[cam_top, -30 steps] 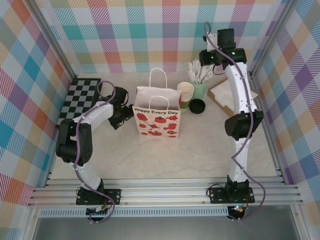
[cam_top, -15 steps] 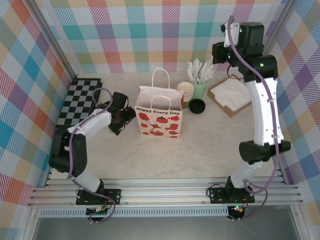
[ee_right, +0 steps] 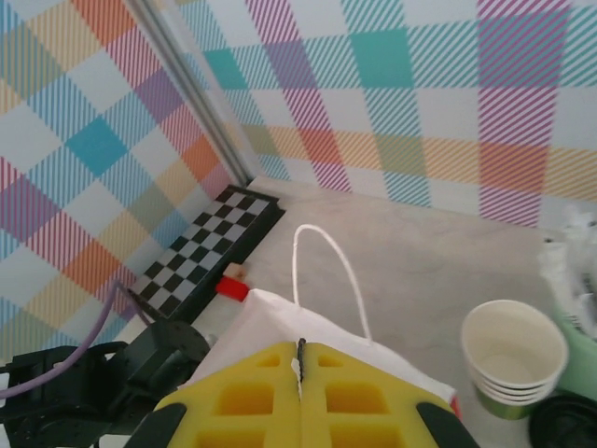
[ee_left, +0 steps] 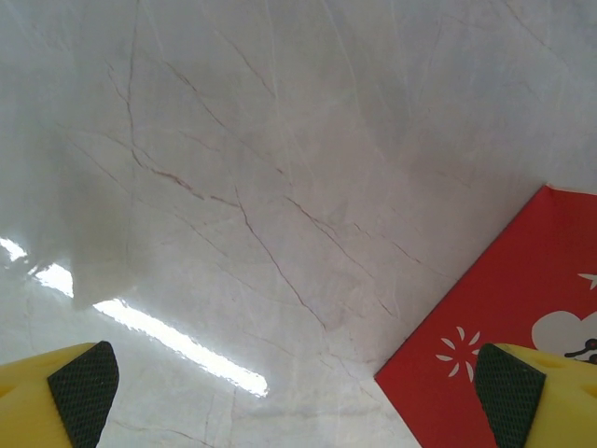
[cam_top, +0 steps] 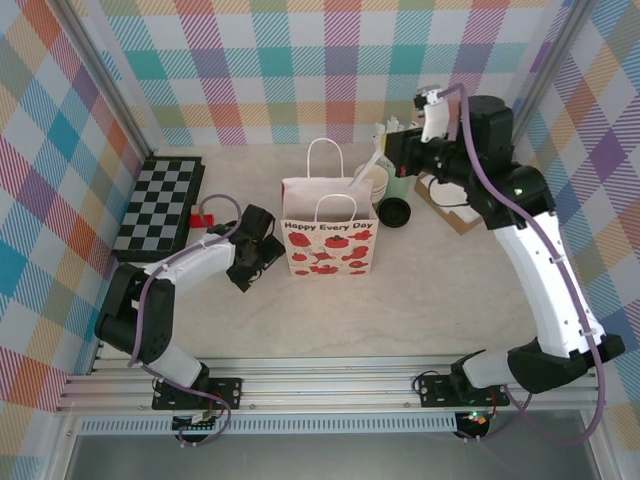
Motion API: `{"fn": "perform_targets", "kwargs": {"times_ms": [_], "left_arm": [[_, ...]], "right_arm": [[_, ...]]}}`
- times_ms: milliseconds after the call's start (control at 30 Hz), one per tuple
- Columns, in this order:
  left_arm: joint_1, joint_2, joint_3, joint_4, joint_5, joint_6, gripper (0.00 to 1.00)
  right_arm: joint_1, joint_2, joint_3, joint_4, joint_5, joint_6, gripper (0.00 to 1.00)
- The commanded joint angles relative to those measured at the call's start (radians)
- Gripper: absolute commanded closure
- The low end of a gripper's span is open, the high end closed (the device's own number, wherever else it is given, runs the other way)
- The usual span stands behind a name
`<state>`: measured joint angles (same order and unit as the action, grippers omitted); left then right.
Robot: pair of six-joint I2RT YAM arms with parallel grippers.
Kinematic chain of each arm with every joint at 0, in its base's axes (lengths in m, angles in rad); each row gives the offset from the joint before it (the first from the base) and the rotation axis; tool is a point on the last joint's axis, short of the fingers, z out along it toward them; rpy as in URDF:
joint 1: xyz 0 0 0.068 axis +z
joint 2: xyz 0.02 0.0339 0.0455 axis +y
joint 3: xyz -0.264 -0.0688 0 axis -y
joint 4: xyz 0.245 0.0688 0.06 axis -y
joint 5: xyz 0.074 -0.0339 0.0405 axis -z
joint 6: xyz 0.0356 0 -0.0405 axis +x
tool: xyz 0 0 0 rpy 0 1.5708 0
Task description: Pack the takeout coffee
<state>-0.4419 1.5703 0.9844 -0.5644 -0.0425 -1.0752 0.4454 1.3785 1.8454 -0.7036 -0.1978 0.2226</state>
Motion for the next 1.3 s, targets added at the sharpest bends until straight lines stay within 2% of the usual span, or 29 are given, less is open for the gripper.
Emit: {"fn": "perform_targets", "kwargs": {"times_ms": [0, 133, 233, 367, 533, 633, 767, 967, 1000, 1067, 1200, 1267], "left_arm": [[-0.021, 0.01, 0.006, 0.005, -0.041, -0.051, 0.0], [-0.018, 0.005, 0.017, 0.025, -0.048, -0.037, 0.0], [-0.011, -0.002, 0.048, 0.023, -0.065, 0.002, 0.0], [-0.003, -0.026, 0.065, 0.056, -0.071, 0.049, 0.0], [-0.002, -0.076, 0.055, 0.092, -0.075, 0.085, 0.0], [0.005, -0.111, 0.052, 0.057, -0.11, 0.104, 0.0], [0.043, -0.172, 0.018, 0.048, -0.11, 0.112, 0.0], [0.085, -0.29, -0.023, 0.032, -0.158, 0.161, 0.0], [0.092, -0.307, -0.028, 0.035, -0.161, 0.176, 0.0], [0.104, -0.337, -0.035, 0.042, -0.163, 0.207, 0.0], [0.122, -0.392, -0.054, 0.065, -0.17, 0.27, 0.0], [0.127, -0.437, -0.079, 0.08, -0.218, 0.246, 0.0]], "right_arm": [[0.024, 0.023, -0.048, 0.128, -0.053, 0.066, 1.0], [0.045, 0.027, -0.166, 0.211, -0.077, 0.118, 1.0], [0.061, 0.027, -0.269, 0.341, -0.12, 0.212, 1.0], [0.116, 0.019, -0.389, 0.497, -0.054, 0.255, 1.0], [0.127, 0.056, -0.443, 0.567, -0.092, 0.239, 0.92], [0.127, 0.097, -0.416, 0.515, -0.117, 0.202, 0.78], [0.127, 0.108, -0.35, 0.392, -0.09, 0.136, 0.61], [0.11, 0.083, -0.192, 0.094, -0.004, -0.056, 0.38], [0.094, 0.068, -0.189, 0.068, 0.01, -0.067, 0.29], [0.052, 0.027, -0.206, 0.04, 0.055, -0.07, 0.01], [-0.067, -0.072, -0.312, 0.027, 0.256, 0.0, 0.0], [-0.17, -0.105, -0.377, 0.013, 0.287, 0.065, 0.0]]}}
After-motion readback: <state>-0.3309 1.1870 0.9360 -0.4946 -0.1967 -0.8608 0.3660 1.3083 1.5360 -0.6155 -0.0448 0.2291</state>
